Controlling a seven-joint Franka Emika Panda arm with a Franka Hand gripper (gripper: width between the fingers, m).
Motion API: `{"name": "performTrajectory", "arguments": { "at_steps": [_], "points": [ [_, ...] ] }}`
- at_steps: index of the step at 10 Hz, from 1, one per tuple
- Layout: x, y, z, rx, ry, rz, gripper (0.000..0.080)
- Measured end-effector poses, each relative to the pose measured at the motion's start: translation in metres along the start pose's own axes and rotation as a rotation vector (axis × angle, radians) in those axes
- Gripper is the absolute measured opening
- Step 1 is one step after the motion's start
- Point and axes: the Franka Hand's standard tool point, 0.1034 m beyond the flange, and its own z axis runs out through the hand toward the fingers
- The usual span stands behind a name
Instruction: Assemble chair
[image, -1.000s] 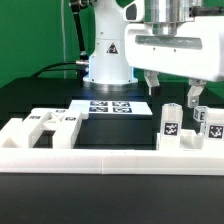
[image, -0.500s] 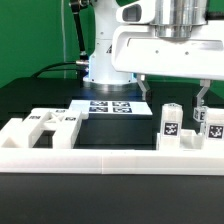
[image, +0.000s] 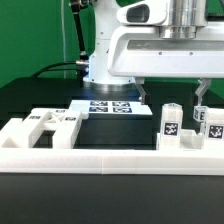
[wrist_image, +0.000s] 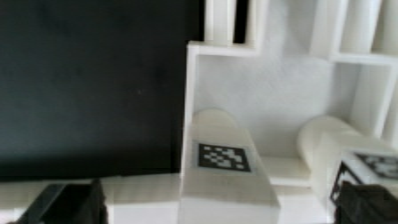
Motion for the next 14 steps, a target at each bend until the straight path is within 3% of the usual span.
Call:
{"name": "performTrajectory", "arguments": {
  "at_steps": [2,7,12,14],
  "points": [
    [0.000,-0.009,0.004,0.003,0.028,-0.045,0.0649],
    [-0.001,0.003,0.025,-0.014,0.035,-0.022,0.0649],
    [-0.002,0.009,0.023,-0.013,0.038,-0.041,0.0649],
    [-0.014,0.009,0.035,-0.022,0.073,-0.040,0.0649]
  ]
}}
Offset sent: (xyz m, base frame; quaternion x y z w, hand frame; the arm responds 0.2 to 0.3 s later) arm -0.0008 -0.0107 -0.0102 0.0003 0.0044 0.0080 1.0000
